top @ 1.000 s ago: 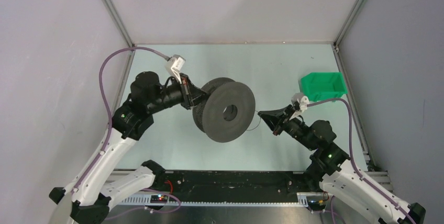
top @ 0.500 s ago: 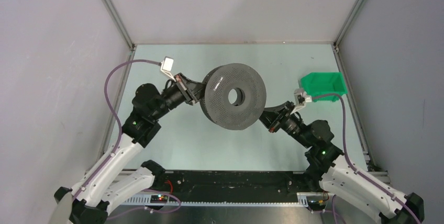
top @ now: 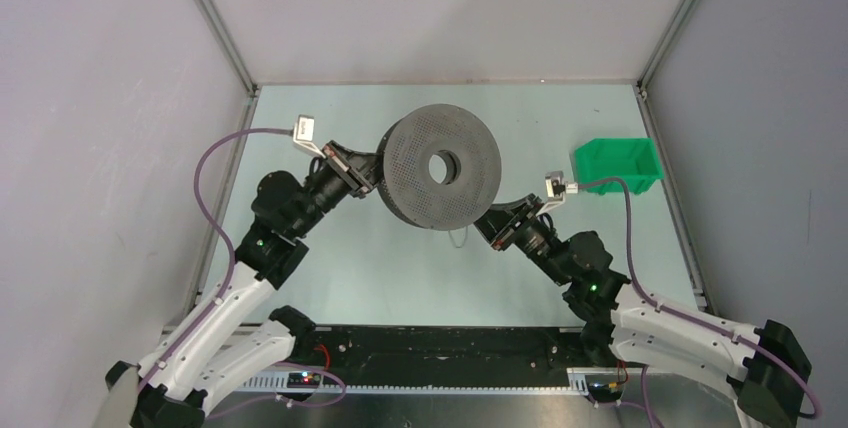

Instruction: Wrap the cables

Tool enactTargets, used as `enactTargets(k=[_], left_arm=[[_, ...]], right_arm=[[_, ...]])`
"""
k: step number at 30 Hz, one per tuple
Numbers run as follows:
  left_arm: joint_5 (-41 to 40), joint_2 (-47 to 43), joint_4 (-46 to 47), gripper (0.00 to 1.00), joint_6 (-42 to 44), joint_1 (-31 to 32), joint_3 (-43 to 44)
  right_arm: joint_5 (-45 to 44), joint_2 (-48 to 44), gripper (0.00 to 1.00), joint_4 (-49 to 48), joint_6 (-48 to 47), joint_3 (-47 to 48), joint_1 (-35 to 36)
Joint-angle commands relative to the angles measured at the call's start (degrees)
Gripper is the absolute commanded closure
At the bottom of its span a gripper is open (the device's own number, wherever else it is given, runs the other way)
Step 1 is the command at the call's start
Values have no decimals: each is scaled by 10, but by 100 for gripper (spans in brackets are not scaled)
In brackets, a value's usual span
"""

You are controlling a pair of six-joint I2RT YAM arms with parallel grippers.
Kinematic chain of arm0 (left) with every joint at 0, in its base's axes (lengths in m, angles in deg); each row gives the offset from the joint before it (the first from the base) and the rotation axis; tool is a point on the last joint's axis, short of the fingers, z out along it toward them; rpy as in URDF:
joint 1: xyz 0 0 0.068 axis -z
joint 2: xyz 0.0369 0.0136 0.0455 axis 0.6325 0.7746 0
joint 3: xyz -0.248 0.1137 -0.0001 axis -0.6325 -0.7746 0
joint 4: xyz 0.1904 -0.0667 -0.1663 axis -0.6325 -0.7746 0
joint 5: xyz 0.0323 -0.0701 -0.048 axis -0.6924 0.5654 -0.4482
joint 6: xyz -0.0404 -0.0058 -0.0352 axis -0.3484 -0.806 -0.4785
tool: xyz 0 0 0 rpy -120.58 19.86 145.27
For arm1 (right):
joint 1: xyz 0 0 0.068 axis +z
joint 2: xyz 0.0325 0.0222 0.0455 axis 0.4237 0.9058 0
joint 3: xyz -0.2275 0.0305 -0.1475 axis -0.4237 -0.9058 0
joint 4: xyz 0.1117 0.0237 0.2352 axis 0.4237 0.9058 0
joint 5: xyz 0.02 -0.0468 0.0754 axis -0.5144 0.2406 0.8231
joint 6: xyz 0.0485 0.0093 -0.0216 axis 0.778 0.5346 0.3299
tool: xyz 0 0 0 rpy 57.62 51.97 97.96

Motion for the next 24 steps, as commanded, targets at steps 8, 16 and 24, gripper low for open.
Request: enactTargets(k=[8, 16, 24], left_arm=[[-11, -12, 92, 100, -32, -3, 19], [-21, -10, 97, 100, -28, -2, 16], [-20, -16, 98, 100, -21, -2, 9]], right_arm=[[-49, -10, 92, -14, 1, 1, 14], [-59, -25, 83, 28, 8, 1, 33], [-80, -34, 86, 36, 2, -7, 46]])
